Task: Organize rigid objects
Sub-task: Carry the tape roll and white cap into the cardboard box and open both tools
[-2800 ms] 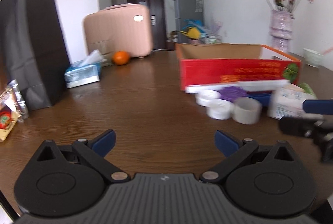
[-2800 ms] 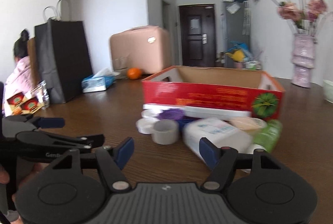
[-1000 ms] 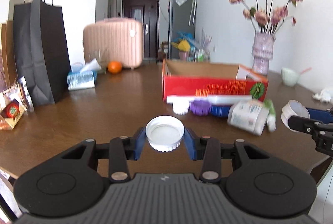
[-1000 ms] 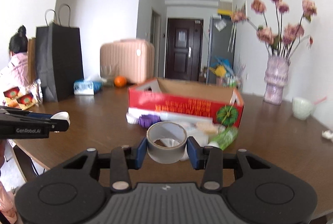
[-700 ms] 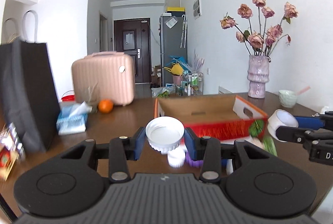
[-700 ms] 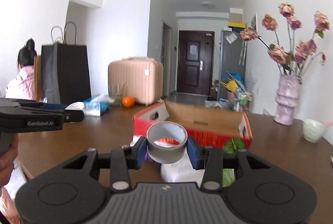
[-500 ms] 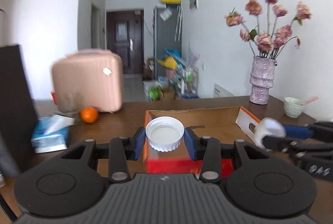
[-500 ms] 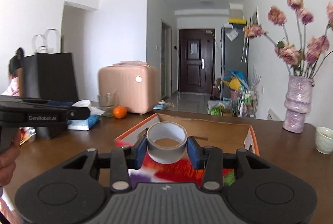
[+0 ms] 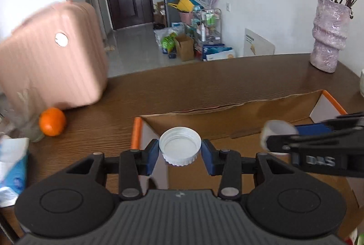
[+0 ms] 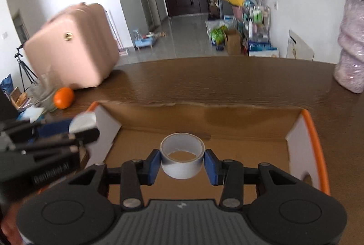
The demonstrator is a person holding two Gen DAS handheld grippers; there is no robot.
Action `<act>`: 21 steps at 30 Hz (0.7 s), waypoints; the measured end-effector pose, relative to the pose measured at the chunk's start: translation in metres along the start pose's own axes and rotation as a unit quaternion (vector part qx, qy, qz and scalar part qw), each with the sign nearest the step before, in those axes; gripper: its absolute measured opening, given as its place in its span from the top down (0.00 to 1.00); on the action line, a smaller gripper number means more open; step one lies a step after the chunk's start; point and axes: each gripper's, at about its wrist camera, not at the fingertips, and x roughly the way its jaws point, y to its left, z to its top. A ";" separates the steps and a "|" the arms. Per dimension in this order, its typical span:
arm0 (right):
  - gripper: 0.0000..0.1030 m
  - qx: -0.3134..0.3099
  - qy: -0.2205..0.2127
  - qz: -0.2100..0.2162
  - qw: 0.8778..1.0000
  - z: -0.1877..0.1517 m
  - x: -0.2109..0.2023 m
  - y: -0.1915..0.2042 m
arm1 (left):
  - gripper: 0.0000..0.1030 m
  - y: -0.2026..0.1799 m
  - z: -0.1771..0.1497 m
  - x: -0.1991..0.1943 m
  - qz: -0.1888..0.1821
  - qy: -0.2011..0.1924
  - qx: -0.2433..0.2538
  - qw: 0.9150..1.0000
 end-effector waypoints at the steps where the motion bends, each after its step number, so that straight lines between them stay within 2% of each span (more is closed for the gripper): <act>1: 0.59 0.000 0.008 0.002 1.000 0.005 0.011 -0.001 | 0.40 -0.002 -0.003 0.004 -0.003 0.003 0.005 1.000; 2: 0.56 0.003 0.006 0.000 1.000 0.008 0.019 -0.003 | 0.36 -0.005 -0.008 0.006 -0.006 0.005 0.016 1.000; 3: 0.47 0.013 -0.001 -0.001 1.000 0.009 0.025 -0.005 | 0.34 -0.010 -0.014 0.006 -0.013 -0.003 0.034 0.999; 5: 0.37 0.020 -0.003 0.011 1.000 0.005 0.034 -0.009 | 0.34 -0.017 -0.027 0.007 -0.010 -0.011 0.057 0.998; 6: 0.33 0.023 -0.006 0.012 1.000 0.003 0.037 -0.011 | 0.35 -0.018 -0.029 0.008 -0.012 -0.006 0.062 0.998; 8: 0.23 0.038 0.002 0.003 0.999 0.000 0.040 -0.015 | 0.30 -0.015 -0.027 0.003 -0.022 -0.023 0.048 0.998; 11: 0.23 0.051 0.008 0.016 0.999 -0.003 0.036 -0.023 | 0.27 -0.012 -0.024 0.001 -0.013 -0.024 0.030 0.999; 14: 0.22 0.033 -0.002 0.003 0.999 -0.005 0.018 -0.024 | 0.27 -0.008 -0.024 -0.014 -0.011 -0.025 0.009 1.000; 17: 0.21 0.014 -0.022 -0.004 1.000 -0.006 -0.012 -0.025 | 0.27 -0.004 -0.023 -0.044 -0.013 -0.043 0.009 0.999; 21: 0.17 -0.020 -0.052 -0.020 0.998 -0.014 -0.060 -0.023 | 0.23 0.003 -0.024 -0.088 0.007 -0.078 0.010 0.997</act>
